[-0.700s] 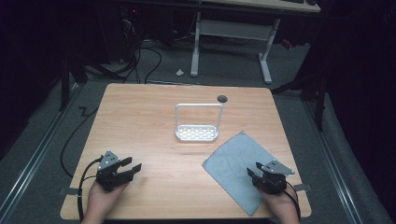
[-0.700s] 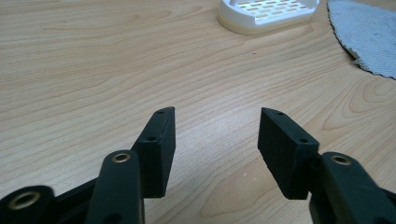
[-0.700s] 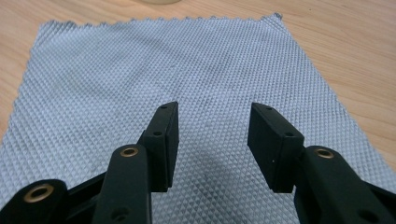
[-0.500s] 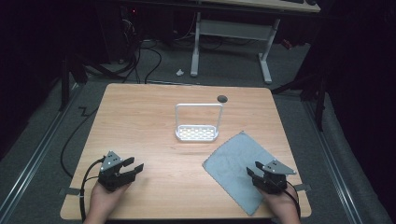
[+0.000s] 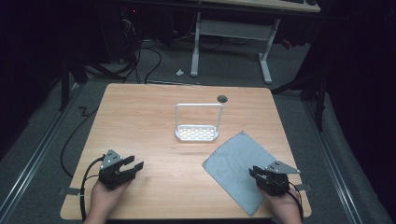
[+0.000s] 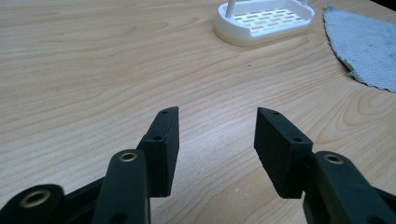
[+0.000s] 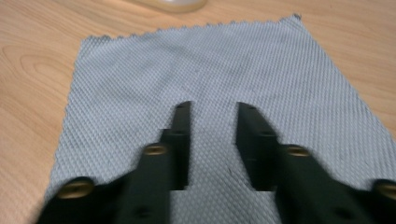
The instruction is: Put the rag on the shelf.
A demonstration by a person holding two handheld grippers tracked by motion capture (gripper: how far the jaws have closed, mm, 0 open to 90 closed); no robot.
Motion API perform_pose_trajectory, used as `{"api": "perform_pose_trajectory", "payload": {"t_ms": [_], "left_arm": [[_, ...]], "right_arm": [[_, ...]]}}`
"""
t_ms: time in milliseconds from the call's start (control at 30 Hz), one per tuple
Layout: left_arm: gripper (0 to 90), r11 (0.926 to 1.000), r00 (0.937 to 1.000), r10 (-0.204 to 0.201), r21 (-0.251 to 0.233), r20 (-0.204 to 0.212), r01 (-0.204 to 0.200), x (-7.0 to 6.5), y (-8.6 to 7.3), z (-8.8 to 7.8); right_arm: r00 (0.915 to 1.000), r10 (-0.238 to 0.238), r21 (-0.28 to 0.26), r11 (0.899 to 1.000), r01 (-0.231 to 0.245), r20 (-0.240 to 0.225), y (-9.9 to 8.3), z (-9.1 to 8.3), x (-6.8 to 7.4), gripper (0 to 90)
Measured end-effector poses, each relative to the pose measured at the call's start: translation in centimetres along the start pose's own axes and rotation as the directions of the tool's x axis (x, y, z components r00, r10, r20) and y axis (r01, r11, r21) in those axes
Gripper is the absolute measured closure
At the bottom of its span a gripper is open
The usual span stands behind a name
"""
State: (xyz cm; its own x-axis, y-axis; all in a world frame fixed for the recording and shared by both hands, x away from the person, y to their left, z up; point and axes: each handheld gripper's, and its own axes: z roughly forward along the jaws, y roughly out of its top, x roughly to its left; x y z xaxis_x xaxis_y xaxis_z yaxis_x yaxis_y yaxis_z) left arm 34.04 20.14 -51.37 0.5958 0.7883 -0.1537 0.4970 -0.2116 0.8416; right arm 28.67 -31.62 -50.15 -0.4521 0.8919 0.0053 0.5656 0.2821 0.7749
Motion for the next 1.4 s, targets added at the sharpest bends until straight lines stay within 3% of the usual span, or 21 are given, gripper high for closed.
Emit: {"api": "perform_pose_trajectory", "payload": {"t_ms": [33,67,100,200,267,333,467,567,600,667,733,900,967,1033,1067,1100,1133,1167,1267,1333,1400], "left_arm": [[51.0,1.0,1.0,0.007,-0.003,-0.001,-0.007,0.0,0.0,0.0],[51.0,0.9998,0.9998,0.02,-0.004,-0.003,-0.02,-0.1,0.0,0.0],[53.2,0.9995,0.9995,0.031,-0.006,-0.001,-0.031,-0.2,0.0,-0.1],[55.2,0.9978,0.998,0.063,-0.023,-0.013,-0.063,-0.6,-0.1,-0.3],[56.3,0.9983,0.9989,0.047,-0.035,-0.007,-0.047,-0.7,-0.1,-0.4],[56.2,0.9987,0.9996,0.03,-0.04,0.004,-0.029,-0.7,0.0,-0.5],[55.6,0.9989,0.9997,0.021,-0.043,0.015,-0.02,-0.7,0.0,-0.5],[54.2,0.9991,0.9999,0.011,-0.041,0.01,-0.01,-0.7,0.0,-0.4],[51.5,0.9993,0.9999,0.008,-0.036,0.01,-0.008,-0.7,0.0,-0.3],[50.2,0.9994,0.9998,0.022,-0.027,-0.001,-0.022,-0.8,-0.1,-0.2],[50.0,0.9994,0.9997,0.025,-0.025,-0.002,-0.025,-0.9,-0.1,-0.2],[50.5,0.9988,0.9998,0.017,-0.045,-0.009,-0.018,-0.7,-0.1,-0.4],[50.4,0.9988,0.9998,0.017,-0.046,-0.01,-0.018,-0.6,-0.1,-0.5],[50.4,0.9988,0.9998,0.016,-0.046,-0.011,-0.016,-0.6,-0.1,-0.5],[50.4,0.9988,0.9998,0.015,-0.046,-0.011,-0.016,-0.5,-0.1,-0.5],[50.4,0.9989,0.9999,0.014,-0.046,-0.009,-0.014,-0.5,-0.1,-0.5],[50.4,0.9989,0.9999,0.014,-0.045,-0.008,-0.014,-0.5,-0.1,-0.5],[50.4,0.9988,0.9999,0.014,-0.047,-0.007,-0.014,-0.6,-0.1,-0.5],[51.8,0.999,0.9999,0.013,-0.043,0.002,-0.013,-0.7,-0.1,-0.4],[52.3,0.9989,0.9998,0.02,-0.041,0.001,-0.02,-0.8,-0.1,-0.4],[52.4,0.9988,0.9998,0.021,-0.044,0.002,-0.021,-0.9,0.0,-0.4]], "right_arm": [[0.9999,-0.01,0.007,1.0,0.01,0.007,-0.2,-0.3,0.0,88.6],[0.9999,-0.01,0.007,1.0,0.01,0.007,-0.2,-0.3,0.0,88.6],[0.9987,-0.045,0.027,0.999,0.044,0.023,-0.9,-0.6,0.3,90.0],[0.9988,-0.047,0.048,0.998,0.046,0.016,-1.5,-0.4,0.3,90.0],[0.9991,-0.042,0.067,0.997,0.042,-0.001,-1.8,-0.2,0.5,90.0],[0.9972,-0.075,0.08,0.994,0.074,0.004,-1.7,0.0,0.6,90.0],[0.9953,-0.097,0.122,0.988,0.097,-0.01,-2.0,0.8,1.0,90.0],[0.9952,-0.093,0.125,0.988,0.096,-0.033,-2.0,0.8,1.3,90.0],[0.9932,-0.098,0.119,0.987,0.105,-0.063,-2.0,0.8,1.7,90.0],[0.9913,-0.104,0.118,0.986,0.113,-0.081,-1.9,0.9,2.0,90.0],[0.9859,-0.111,0.114,0.986,0.126,-0.125,-1.8,1.1,2.8,90.0],[0.9575,-0.162,0.101,0.977,0.19,-0.239,-1.2,2.0,5.7,90.0],[0.9578,-0.179,0.093,0.975,0.204,-0.225,-1.0,1.9,5.9,90.0],[0.9711,-0.16,0.073,0.982,0.175,-0.178,-0.8,1.5,4.9,90.0],[0.9835,-0.132,0.06,0.988,0.141,-0.123,-0.8,1.1,3.8,90.0],[0.9935,-0.107,0.054,0.993,0.109,-0.038,-0.9,0.6,2.1,90.0],[0.9961,-0.089,0.058,0.994,0.088,0.002,-1.1,0.3,1.1,90.0],[0.9961,-0.089,0.058,0.994,0.088,0.002,-1.1,0.3,1.1,90.0],[0.9954,-0.019,0.079,0.997,0.011,0.094,-1.9,0.1,-1.8,90.0],[0.994,0.015,0.094,0.995,-0.025,0.108,-2.3,0.3,-2.8,90.0],[0.9946,0.015,0.102,0.994,-0.026,0.102,-2.4,0.5,-2.9,90.0]]}}
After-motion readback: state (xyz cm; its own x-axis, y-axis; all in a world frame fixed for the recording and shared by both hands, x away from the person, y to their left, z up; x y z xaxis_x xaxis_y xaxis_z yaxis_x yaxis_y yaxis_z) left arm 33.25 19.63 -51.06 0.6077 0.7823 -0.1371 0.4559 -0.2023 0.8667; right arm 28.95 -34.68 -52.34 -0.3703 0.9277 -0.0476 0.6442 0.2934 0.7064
